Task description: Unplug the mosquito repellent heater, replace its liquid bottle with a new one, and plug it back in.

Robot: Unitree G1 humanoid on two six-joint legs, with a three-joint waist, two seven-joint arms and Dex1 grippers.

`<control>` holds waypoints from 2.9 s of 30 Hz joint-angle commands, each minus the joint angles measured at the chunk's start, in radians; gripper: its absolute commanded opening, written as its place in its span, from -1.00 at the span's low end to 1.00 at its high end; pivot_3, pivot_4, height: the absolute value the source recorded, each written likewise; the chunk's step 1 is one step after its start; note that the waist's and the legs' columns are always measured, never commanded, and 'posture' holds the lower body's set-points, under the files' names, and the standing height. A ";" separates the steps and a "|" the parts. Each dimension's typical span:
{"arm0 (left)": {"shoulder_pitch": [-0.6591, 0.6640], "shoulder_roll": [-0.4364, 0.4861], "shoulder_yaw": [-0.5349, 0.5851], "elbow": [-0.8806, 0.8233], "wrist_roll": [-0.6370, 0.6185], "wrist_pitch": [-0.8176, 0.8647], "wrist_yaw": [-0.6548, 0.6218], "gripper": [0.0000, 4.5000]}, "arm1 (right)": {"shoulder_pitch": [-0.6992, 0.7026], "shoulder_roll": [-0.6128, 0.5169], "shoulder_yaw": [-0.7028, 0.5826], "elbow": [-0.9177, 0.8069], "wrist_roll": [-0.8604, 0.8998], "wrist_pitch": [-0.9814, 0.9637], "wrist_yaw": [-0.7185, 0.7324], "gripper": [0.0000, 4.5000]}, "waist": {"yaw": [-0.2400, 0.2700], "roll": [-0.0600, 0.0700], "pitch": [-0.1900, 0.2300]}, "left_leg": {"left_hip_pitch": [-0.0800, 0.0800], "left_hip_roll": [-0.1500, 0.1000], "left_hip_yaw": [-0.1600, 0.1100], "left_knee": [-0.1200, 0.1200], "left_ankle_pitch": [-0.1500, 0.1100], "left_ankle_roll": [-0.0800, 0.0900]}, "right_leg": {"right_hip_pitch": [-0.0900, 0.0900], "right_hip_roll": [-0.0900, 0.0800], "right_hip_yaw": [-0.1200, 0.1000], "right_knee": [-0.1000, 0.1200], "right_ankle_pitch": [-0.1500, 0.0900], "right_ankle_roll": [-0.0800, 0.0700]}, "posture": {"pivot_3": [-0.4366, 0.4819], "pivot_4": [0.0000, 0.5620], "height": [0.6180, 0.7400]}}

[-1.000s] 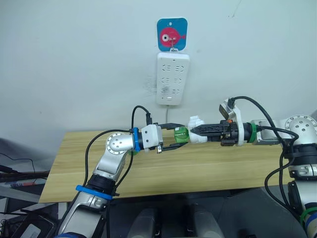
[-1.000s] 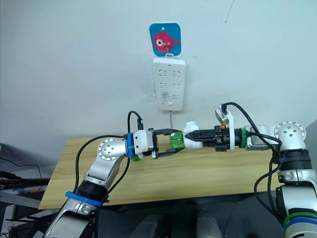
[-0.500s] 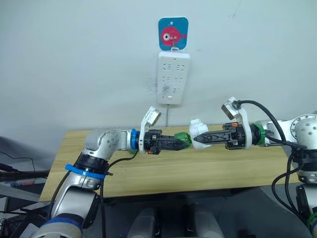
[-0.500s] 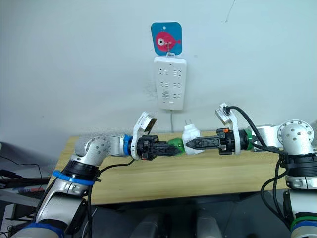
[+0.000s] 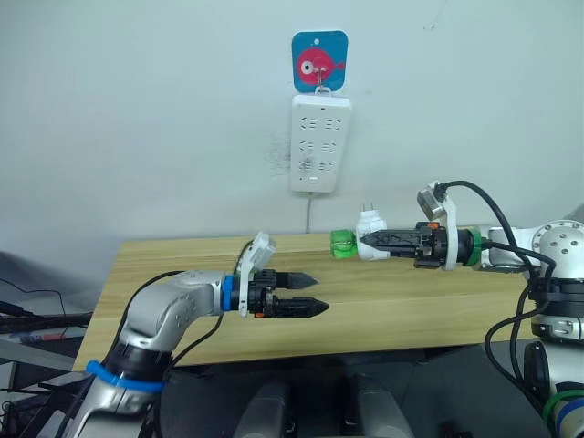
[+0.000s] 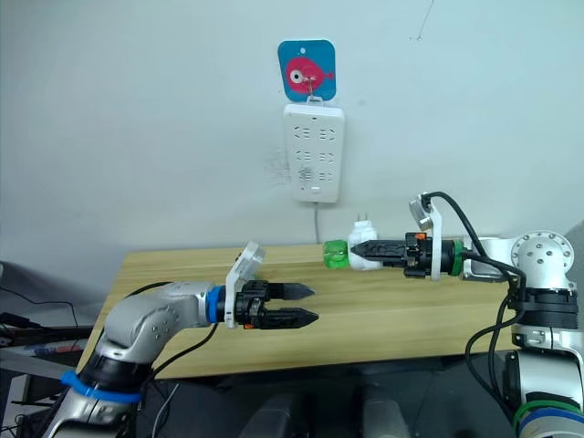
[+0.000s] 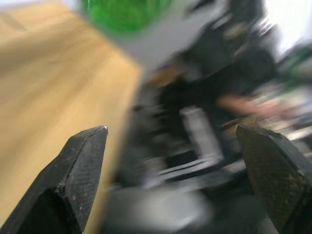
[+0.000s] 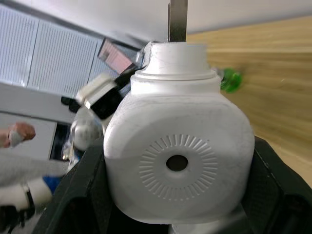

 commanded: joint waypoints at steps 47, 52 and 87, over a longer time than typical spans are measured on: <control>-0.250 0.144 -0.120 0.057 -0.835 0.409 0.048 -0.01 | -0.046 -0.061 0.116 -0.069 0.119 0.050 0.022 0.32 | -0.016 0.003 0.004 | -0.001 0.017 0.019 0.003 -0.001 0.006 | 0.000 0.003 -0.006 -0.012 0.012 0.006 | -0.28 -0.37 1.00; -0.349 0.063 -0.002 0.388 -0.993 0.731 0.076 -0.01 | -0.048 -0.054 0.128 -0.076 0.091 0.043 0.079 0.32 | -0.017 0.003 0.004 | 0.001 0.017 0.019 0.005 0.000 0.006 | 0.004 0.004 -0.007 -0.011 0.009 0.013 | -0.31 -0.39 1.00; -0.149 -0.065 -0.077 0.380 0.803 -1.299 0.563 1.00 | -0.107 0.090 -0.017 0.055 0.156 0.012 -0.173 0.32 | -0.007 0.004 0.004 | -0.002 0.017 0.029 -0.001 -0.002 0.007 | -0.002 -0.005 -0.004 -0.014 0.017 0.006 | -0.29 -0.38 1.00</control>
